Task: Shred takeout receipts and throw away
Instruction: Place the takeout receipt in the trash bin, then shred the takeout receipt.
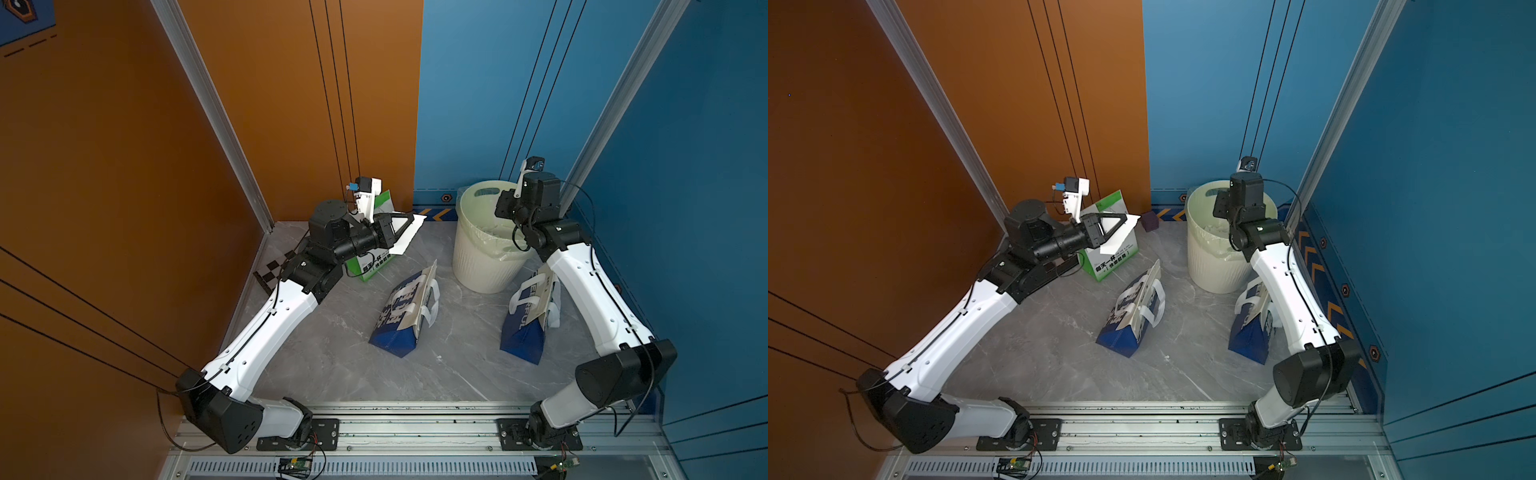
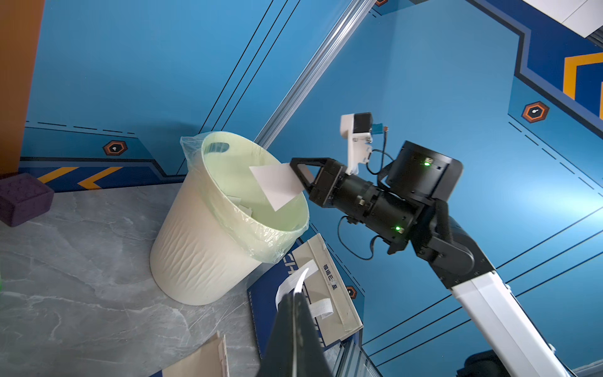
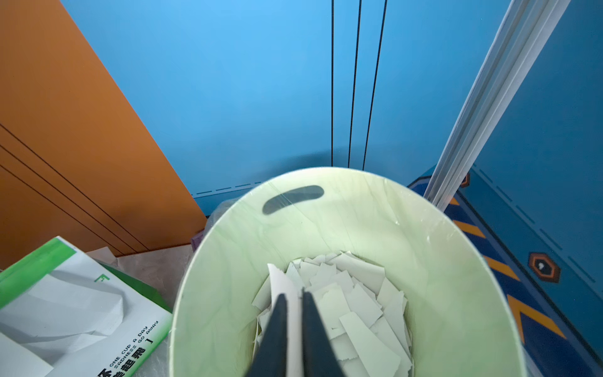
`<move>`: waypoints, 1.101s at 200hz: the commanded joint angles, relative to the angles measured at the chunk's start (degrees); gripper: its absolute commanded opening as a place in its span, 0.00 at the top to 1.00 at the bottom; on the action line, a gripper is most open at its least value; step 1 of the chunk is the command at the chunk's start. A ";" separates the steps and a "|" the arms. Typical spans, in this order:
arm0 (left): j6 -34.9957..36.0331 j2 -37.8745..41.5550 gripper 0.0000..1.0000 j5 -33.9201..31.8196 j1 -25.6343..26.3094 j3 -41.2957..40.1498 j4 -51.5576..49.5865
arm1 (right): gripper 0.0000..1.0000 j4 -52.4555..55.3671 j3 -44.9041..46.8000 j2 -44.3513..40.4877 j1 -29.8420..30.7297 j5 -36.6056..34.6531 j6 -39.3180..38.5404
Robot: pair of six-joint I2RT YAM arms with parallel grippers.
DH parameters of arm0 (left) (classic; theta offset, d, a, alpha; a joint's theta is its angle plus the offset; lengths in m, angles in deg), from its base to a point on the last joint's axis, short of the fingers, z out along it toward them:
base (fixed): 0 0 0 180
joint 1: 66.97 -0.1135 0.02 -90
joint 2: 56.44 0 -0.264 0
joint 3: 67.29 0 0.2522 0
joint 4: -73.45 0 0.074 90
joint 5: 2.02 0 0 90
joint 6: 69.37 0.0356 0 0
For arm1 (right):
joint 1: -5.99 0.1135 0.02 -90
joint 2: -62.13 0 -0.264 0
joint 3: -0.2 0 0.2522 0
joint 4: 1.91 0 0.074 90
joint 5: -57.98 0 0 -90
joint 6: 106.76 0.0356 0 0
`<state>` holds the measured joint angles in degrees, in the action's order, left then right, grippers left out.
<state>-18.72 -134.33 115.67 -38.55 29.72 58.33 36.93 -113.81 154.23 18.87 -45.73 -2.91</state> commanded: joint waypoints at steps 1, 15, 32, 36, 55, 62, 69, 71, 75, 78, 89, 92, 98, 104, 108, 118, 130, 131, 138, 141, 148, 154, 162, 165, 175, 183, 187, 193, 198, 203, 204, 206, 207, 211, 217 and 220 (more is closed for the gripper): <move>-2.00 0.54 1.00 1.24 0.58 -0.44 3.19 | 0.61 1.83 -1.98 0.26 -0.15 1.19 1.53; -2.66 0.54 1.00 0.37 0.59 -0.63 3.63 | 0.51 2.70 -2.32 -0.57 -0.12 2.32 1.45; -5.75 0.46 1.00 -1.66 0.53 -1.55 6.24 | 0.43 5.08 -5.12 -2.39 -0.01 3.64 1.11; -6.92 0.39 1.00 -2.22 0.65 -1.78 7.08 | 0.41 5.95 -5.59 -2.84 0.03 3.88 0.95; -11.98 -0.24 1.00 -5.67 1.38 -2.71 11.18 | 0.39 11.23 -8.02 -5.27 0.46 6.63 0.97; -13.20 -0.65 1.00 -6.64 1.90 -2.73 12.64 | 0.39 13.21 -8.74 -6.39 1.28 7.21 0.72; -14.38 -1.06 1.00 -7.70 2.42 -2.53 13.42 | 0.39 15.26 -9.31 -7.58 2.21 8.56 0.42; -14.60 -1.15 1.00 -8.01 2.53 -2.48 13.63 | 0.39 15.68 -9.39 -7.90 2.62 9.33 0.31; -15.29 -1.33 1.00 -8.70 2.79 -2.39 14.21 | 0.39 16.61 -9.48 -8.65 3.26 10.85 0.37; -15.87 -1.49 1.00 -9.13 2.98 -2.31 14.78 | 0.39 17.07 -9.40 -9.29 3.78 12.29 0.60; -18.50 -1.99 1.00 -11.63 3.59 -2.55 17.18 | 0.40 17.48 -8.31 -11.51 5.34 19.29 3.33; -19.39 -2.18 1.00 -12.32 3.77 -2.75 17.97 | 0.39 17.35 -7.85 -12.07 5.87 21.41 4.56; -20.84 -2.55 1.00 -13.47 4.06 -3.17 20.18 | 0.40 16.68 -6.79 -13.06 6.85 25.39 7.86; -22.69 -3.04 1.00 -14.27 4.24 -3.55 22.68 | 0.41 15.43 -5.66 -13.79 8.24 29.33 10.27; -23.99 -3.33 1.00 -14.87 4.32 -3.81 24.15 | 0.42 14.36 -4.77 -14.15 9.36 31.56 12.11; -26.91 -4.29 1.00 -16.05 4.61 -4.12 27.73 | 0.42 11.90 -3.09 -14.93 13.11 34.02 15.94; -28.80 -5.52 1.00 -16.95 4.95 -4.08 31.29 | 0.42 7.33 0.19 -15.48 17.45 34.84 20.25; -28.91 -5.61 1.00 -17.04 4.96 -4.07 31.49 | 0.42 6.95 0.47 -15.56 17.75 34.87 20.60; -29.35 -6.18 1.00 -17.31 5.31 -3.85 32.66 | 0.41 3.19 2.34 -15.92 19.81 34.53 23.32; -29.41 -6.42 1.00 -17.36 5.40 -3.75 33.11 | 0.41 1.49 3.29 -16.09 20.55 34.29 24.71; -29.38 -7.01 1.00 -17.30 5.61 -3.36 33.60 | 0.41 -2.39 5.24 -16.44 21.85 33.83 27.28; -29.38 -7.47 1.00 -17.14 5.75 -3.08 33.71 | 0.41 -4.85 6.50 -16.45 23.01 33.28 28.80; -29.56 -8.08 1.00 -16.87 5.90 -2.70 33.74 | 0.41 -6.57 7.22 -16.21 24.11 31.92 29.75; -29.64 -8.27 1.00 -16.73 5.94 -2.59 33.90 | 0.41 -6.82 7.39 -16.09 24.42 31.42 29.87; -29.95 -8.88 1.00 -16.53 6.11 -2.30 34.51 | 0.41 -7.19 7.35 -15.29 25.01 30.37 30.12; -30.14 -9.11 1.00 -16.65 6.20 -2.12 34.88 | 0.42 -7.15 7.20 -14.74 25.18 29.80 30.44; -30.08 -9.25 1.00 -16.75 6.35 -2.10 35.01 | 0.42 -7.28 7.17 -14.52 25.24 29.59 30.70; -30.08 -9.37 1.00 -16.87 6.45 -2.12 35.11 | 0.42 -7.81 7.25 -14.25 25.24 29.59 31.13; -29.90 -9.38 1.00 -16.95 6.47 -2.20 35.12 | 0.42 -8.38 7.39 -14.07 25.26 29.47 31.41; -29.74 -9.39 1.00 -17.10 6.54 -2.37 35.12 | 0.42 -8.69 7.50 -13.91 25.27 29.17 31.61; -29.74 -9.39 1.00 -17.12 6.55 -2.42 35.12 | 0.42 -8.71 7.51 -13.89 25.26 29.04 31.64; -29.73 -9.39 1.00 -17.13 6.55 -2.50 35.12 | 0.42 -8.77 7.59 -13.77 25.26 28.91 31.76; -29.73 -9.39 1.00 -17.18 6.55 -2.53 35.12 | 0.42 -8.84 7.60 -13.69 25.26 28.78 31.76; -29.71 -9.39 1.00 -17.33 6.53 -2.69 35.12 | 0.43 -8.84 7.74 -13.61 25.26 28.42 31.95; -29.66 -9.39 1.00 -17.58 6.56 -2.88 35.12 | 0.45 -9.01 7.91 -13.43 25.27 28.00 32.07; -29.59 -9.32 1.00 -17.64 6.56 -2.97 35.07 | 0.46 -9.16 8.07 -13.39 25.26 27.78 32.21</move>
<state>-48.08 -143.79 99.47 -32.39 26.39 90.04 32.80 -106.21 141.24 43.92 -15.72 26.03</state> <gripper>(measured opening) 0.040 0.567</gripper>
